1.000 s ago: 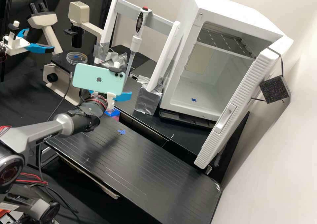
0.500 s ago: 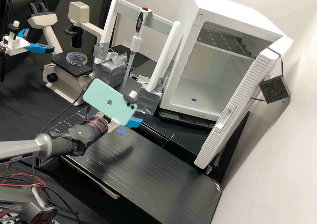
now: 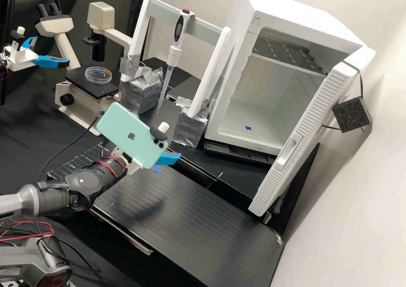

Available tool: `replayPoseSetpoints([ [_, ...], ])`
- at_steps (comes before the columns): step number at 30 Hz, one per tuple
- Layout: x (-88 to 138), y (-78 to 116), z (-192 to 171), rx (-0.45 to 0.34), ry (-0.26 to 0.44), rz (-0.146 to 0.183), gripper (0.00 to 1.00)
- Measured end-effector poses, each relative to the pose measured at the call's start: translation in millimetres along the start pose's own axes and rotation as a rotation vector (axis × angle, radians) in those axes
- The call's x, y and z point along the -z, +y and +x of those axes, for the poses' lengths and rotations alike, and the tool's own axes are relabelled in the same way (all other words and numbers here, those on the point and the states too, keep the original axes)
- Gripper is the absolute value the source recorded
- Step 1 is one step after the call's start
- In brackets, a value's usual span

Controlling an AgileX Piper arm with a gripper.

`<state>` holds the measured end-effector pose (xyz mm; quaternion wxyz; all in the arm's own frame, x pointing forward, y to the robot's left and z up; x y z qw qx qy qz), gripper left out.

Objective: Move the petri dish to the microscope

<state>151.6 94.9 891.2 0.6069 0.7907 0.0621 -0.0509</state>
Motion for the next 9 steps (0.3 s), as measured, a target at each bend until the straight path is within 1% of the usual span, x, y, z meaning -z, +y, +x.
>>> replayPoseSetpoints([
  [2,1.8,-3.1,0.6,0.021,0.012,-0.013,1.00],
  [3,2.6,-4.5,0.8,0.031,0.017,-0.026,1.00],
  [5,4.3,-6.7,1.7,0.046,0.025,-0.035,1.00],
  [7,5.0,-7.5,5.3,0.056,0.016,-0.046,1.00],
  [9,5.5,-7.7,8.2,0.060,0.006,-0.050,1.00],
])
